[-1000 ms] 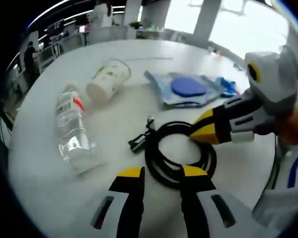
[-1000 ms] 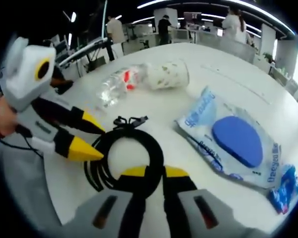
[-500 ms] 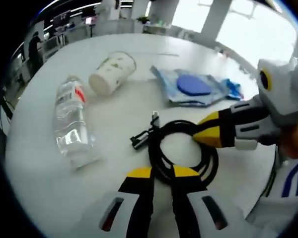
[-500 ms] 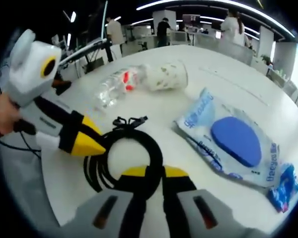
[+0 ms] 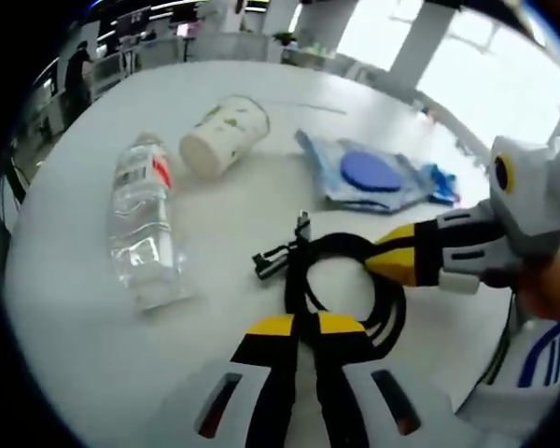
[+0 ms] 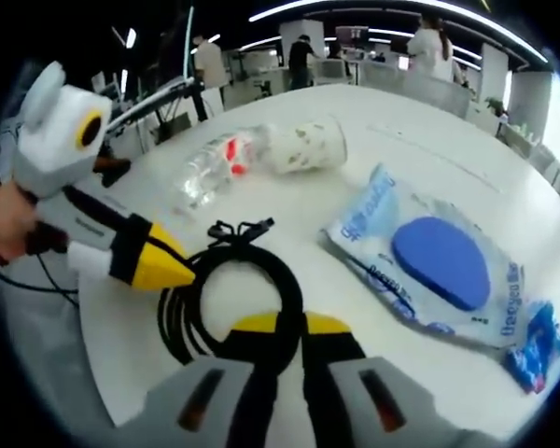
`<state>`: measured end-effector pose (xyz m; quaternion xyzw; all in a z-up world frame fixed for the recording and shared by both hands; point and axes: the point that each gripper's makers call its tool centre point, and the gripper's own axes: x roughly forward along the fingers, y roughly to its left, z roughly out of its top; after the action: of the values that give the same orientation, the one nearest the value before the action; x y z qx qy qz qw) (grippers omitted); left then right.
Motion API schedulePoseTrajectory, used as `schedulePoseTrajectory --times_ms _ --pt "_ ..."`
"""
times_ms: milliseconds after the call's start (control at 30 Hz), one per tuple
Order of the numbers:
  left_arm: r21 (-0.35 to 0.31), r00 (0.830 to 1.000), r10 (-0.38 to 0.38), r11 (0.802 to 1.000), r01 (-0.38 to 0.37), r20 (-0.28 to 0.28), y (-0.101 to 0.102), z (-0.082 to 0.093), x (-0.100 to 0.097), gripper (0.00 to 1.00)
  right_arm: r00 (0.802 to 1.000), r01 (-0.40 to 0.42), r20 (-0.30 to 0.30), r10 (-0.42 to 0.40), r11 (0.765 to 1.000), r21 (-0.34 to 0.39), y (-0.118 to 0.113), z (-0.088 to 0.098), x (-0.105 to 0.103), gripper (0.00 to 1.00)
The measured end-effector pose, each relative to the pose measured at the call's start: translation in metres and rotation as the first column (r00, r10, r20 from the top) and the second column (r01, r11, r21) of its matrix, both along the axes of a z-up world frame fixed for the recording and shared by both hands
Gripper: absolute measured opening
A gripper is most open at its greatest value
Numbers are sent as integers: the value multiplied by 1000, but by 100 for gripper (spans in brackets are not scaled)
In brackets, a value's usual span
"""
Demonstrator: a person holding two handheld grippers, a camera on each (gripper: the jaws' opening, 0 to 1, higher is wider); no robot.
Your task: Arrange the tabletop items into an orderly group along one side of the table until the central work area is clear of visible clutter.
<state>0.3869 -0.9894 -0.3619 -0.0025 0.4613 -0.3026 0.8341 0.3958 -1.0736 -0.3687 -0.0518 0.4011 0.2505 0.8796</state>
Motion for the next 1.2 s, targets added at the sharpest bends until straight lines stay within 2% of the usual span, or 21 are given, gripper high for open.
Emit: schedulePoseTrajectory --times_ms 433,667,1200 --pt "-13 999 -16 1000 16 43 -3 18 2 0 999 25 28 -26 999 34 -6 21 4 1" --pt "-29 997 -22 999 24 69 -5 34 3 0 998 46 44 -49 997 68 -9 39 4 0" --pt "-57 982 -85 994 96 168 -26 90 4 0 987 93 117 -108 988 127 -31 97 -5 0"
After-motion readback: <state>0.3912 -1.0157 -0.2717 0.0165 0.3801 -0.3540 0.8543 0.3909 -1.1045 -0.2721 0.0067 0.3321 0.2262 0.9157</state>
